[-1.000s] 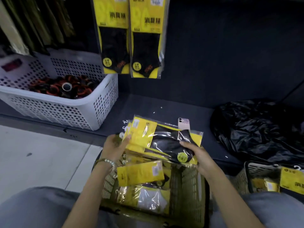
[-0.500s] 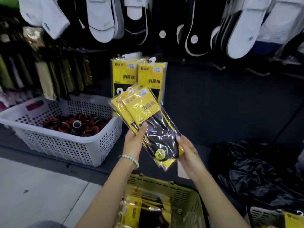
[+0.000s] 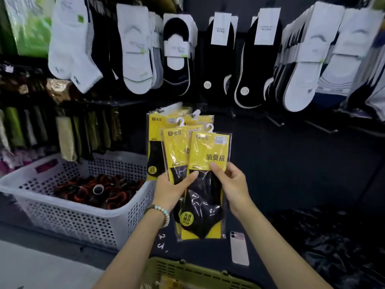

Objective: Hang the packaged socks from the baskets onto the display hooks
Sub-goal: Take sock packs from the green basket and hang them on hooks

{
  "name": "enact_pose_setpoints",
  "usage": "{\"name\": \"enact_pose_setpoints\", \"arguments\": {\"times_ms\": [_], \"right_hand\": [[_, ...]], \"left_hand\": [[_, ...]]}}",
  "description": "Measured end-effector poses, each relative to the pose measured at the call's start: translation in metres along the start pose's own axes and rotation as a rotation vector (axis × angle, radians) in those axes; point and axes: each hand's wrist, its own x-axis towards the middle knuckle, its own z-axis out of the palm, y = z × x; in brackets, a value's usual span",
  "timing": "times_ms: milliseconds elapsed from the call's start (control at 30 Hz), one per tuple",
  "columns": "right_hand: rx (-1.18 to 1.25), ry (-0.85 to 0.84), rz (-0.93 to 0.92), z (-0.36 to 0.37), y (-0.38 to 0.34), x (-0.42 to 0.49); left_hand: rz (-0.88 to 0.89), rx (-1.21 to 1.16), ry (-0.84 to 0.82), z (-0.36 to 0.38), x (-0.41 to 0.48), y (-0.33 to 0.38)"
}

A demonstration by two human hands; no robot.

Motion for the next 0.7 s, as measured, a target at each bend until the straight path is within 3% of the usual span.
{"name": "enact_pose_setpoints", "arguments": {"times_ms": [500,700], "right_hand": [[-0.151,0.064,-0.076,0.034,0.004,0.097],[-0.201,0.184,0.014,0.039,0.025,0.127]], "left_hand": [[0.1,0.132,0.33,-0.092,0.066,0.016],[0.07,0.098,0.333,-0.098,0.078,0.015]]}}
